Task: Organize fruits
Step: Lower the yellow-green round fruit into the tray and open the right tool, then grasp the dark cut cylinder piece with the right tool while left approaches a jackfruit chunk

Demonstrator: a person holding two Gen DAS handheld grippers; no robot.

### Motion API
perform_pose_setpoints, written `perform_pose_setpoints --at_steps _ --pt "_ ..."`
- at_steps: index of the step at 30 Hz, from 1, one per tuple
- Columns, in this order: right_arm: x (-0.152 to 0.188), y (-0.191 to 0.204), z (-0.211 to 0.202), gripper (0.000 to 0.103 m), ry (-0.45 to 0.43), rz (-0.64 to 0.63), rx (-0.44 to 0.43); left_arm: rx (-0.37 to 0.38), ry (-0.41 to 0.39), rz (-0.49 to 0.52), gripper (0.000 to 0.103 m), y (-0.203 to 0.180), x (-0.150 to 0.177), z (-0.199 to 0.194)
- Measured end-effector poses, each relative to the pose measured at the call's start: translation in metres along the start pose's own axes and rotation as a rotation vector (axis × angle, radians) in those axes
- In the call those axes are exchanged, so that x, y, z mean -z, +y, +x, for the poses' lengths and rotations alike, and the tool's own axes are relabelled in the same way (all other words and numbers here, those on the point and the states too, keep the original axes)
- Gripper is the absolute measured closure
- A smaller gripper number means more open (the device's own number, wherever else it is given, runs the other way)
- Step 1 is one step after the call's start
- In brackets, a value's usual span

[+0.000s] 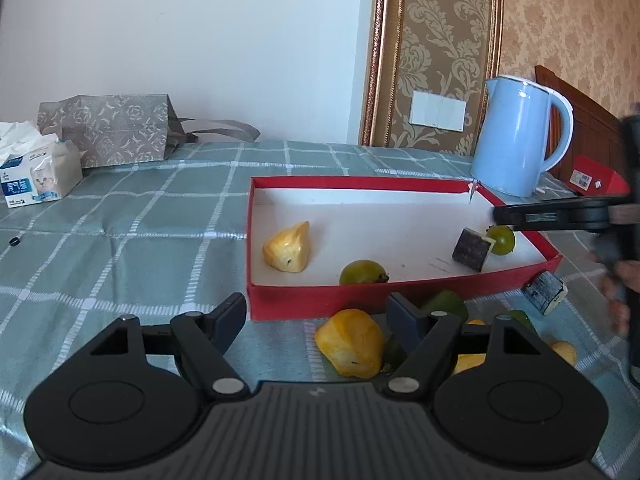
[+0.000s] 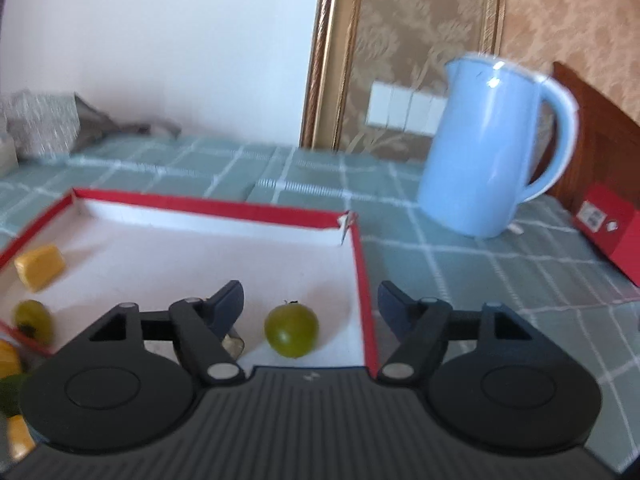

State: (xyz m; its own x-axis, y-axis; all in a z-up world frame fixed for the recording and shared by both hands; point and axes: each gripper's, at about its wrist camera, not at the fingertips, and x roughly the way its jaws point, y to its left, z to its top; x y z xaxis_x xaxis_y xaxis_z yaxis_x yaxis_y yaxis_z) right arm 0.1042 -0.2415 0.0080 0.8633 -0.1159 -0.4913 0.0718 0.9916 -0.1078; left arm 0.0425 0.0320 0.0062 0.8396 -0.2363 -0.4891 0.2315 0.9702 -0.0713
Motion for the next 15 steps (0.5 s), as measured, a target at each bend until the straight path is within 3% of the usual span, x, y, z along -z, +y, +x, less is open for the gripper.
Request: perform_pose_setpoints --at_steps 2,8,15 --pt "0.009 -0.006 -0.029 0.021 -0.043 0.016 -0.022 0.005 -0.005 0.003 0.026 0.003 0.004 -0.005" --pt "0.056 -0.015 -0.09 0.015 -0.114 0.024 0.003 0.001 0.031 0.032 0.026 0.002 0.02 -0.013" --pt "0.076 -0.04 -0.087 0.015 -0.032 0.12 0.018 -0.026 0.071 0.095 0.026 -0.01 0.024 -0.005"
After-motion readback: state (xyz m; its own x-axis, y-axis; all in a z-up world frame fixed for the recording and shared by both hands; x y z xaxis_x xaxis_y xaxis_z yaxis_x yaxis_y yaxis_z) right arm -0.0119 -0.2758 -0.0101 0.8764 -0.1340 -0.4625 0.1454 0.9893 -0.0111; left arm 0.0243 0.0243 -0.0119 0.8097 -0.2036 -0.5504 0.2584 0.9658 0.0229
